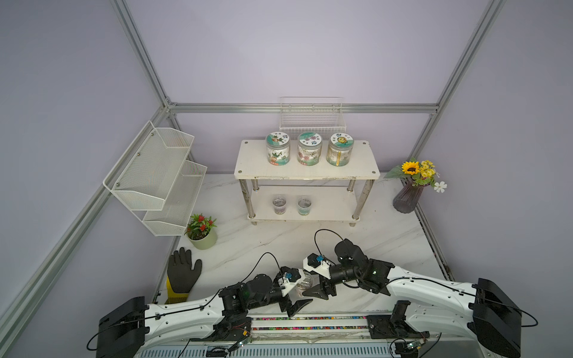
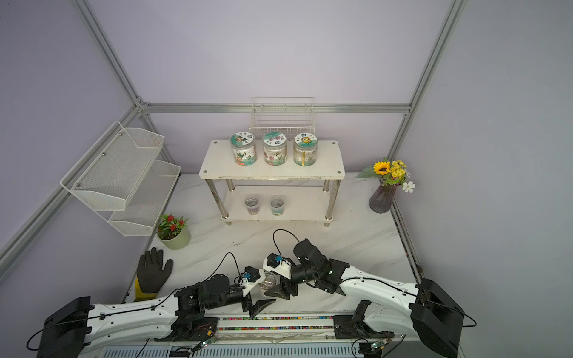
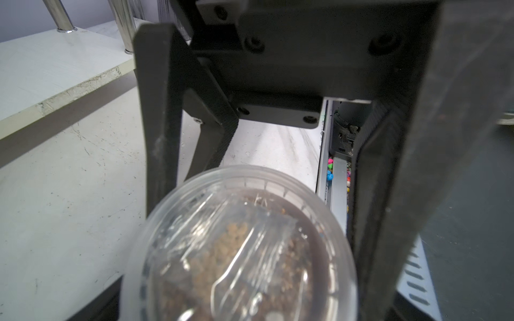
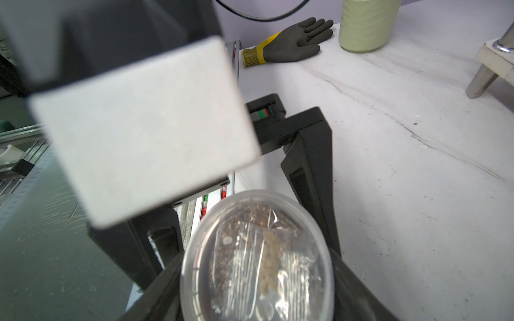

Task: Place the seed container on the shelf
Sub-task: Pick up the seed jar at the center of the board.

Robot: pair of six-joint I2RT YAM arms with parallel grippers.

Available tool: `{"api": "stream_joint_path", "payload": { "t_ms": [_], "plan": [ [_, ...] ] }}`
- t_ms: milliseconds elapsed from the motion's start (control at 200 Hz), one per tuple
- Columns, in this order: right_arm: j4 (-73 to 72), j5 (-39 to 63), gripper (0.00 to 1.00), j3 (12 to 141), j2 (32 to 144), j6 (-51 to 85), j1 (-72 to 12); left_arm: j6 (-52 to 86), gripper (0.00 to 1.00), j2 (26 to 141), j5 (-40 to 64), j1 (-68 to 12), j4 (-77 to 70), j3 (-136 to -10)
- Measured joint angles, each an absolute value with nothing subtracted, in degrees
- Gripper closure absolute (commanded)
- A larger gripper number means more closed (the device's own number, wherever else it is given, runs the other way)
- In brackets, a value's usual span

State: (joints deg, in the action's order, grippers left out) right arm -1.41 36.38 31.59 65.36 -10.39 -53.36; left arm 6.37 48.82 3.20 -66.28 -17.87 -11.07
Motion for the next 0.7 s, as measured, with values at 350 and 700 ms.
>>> {"api": "stream_joint_path", "payload": {
  "t_ms": [350, 700],
  "plan": [
    [-0.3, 34.7, 0.37, 31.6, 64.6, -10.4, -53.4, 6.5, 0.00, 48.7, 0.5, -66.4, -15.7, -11.1],
    [0.2, 30.2, 0.37, 31.6, 63.7, -10.4, -53.4, 7.0, 0.00, 48.1, -1.5, -67.0, -13.6, -11.1]
  ]
}}
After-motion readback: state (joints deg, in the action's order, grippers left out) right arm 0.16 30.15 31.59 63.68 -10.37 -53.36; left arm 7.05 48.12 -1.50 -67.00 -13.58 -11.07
